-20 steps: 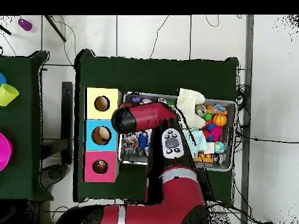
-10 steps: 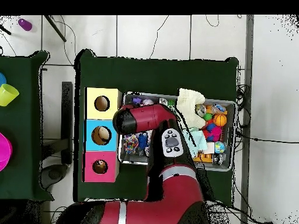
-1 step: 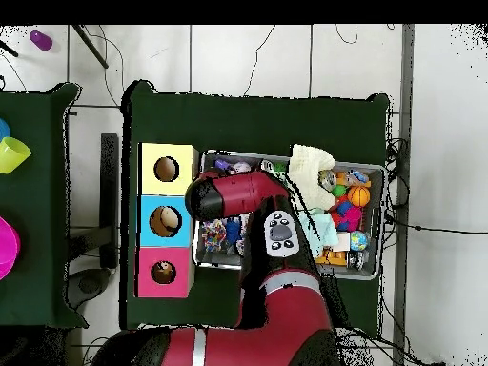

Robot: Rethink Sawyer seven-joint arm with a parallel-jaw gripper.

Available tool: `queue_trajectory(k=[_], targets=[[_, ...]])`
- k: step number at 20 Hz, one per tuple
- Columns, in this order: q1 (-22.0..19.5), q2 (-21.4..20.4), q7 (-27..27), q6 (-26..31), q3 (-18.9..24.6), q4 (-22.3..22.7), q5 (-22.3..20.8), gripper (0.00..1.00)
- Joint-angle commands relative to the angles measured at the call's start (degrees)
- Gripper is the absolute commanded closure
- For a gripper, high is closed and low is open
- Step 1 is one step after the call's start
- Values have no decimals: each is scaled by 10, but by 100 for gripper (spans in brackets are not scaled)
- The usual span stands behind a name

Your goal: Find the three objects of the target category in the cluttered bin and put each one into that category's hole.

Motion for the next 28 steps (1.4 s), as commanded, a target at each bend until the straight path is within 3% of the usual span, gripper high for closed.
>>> queue_trajectory(k=[1,10,16,23,28], targets=[[-18,25,55,2,24,0,8,100],[-14,-48,37,105,26,-2,38,100],[-16,-72,20,161,29,-18,50,100],[-19,-88,13,198,31,-29,56,100],[-15,-83,22,189,24,-30,47,100]])
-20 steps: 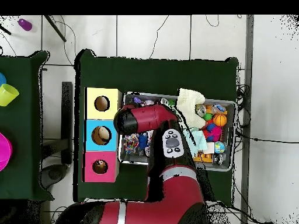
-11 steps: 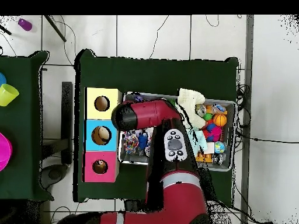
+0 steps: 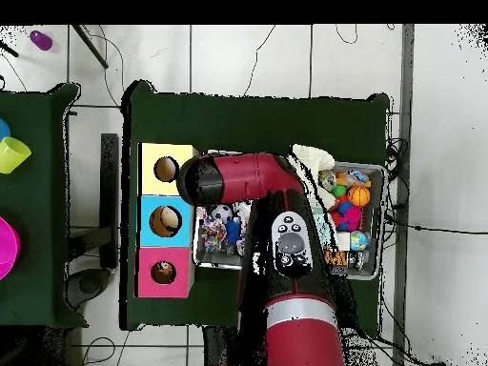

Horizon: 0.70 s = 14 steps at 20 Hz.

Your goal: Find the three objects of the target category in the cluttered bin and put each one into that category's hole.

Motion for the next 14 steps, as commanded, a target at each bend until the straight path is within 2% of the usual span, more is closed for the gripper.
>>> queue_trajectory(k=[1,4,10,11,14], targets=[[-15,4,23,49,23,-17,8,100],[-15,15,30,24,22,-11,2,100],[-13,31,37,14,20,-17,0,100],[-12,32,51,4,17,-14,4,0],[-17,35,59,17,20,-17,17,0]])
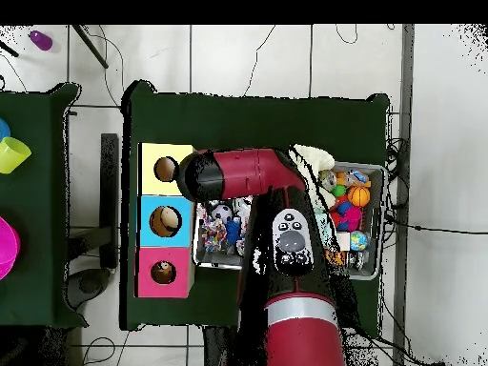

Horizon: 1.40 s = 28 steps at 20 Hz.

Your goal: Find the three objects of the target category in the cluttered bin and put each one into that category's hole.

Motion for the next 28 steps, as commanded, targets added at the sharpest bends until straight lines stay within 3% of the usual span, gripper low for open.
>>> queue_trajectory(k=[1,6,28], targets=[[-18,37,52,39,21,-16,21,0],[-25,41,30,62,27,-32,22,0],[-25,67,27,41,27,-47,8,0]])
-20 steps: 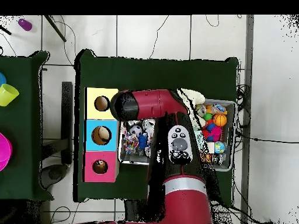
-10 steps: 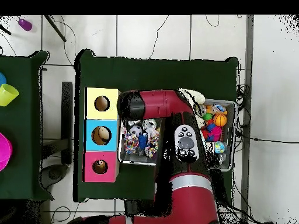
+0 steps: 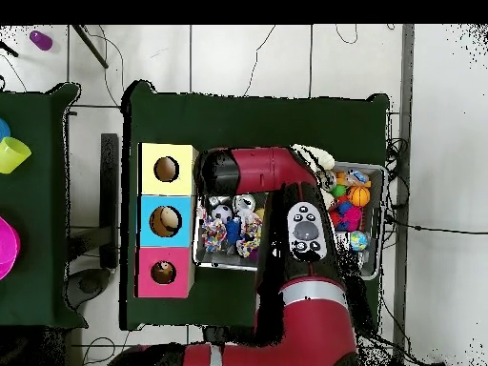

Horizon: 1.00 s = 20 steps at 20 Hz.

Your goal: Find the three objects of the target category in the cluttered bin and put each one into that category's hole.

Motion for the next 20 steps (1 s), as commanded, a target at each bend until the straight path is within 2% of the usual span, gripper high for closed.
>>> queue_trajectory(k=[1,20], targets=[[-2,27,28,41,26,-20,5,0],[9,39,42,28,20,-26,3,0]])
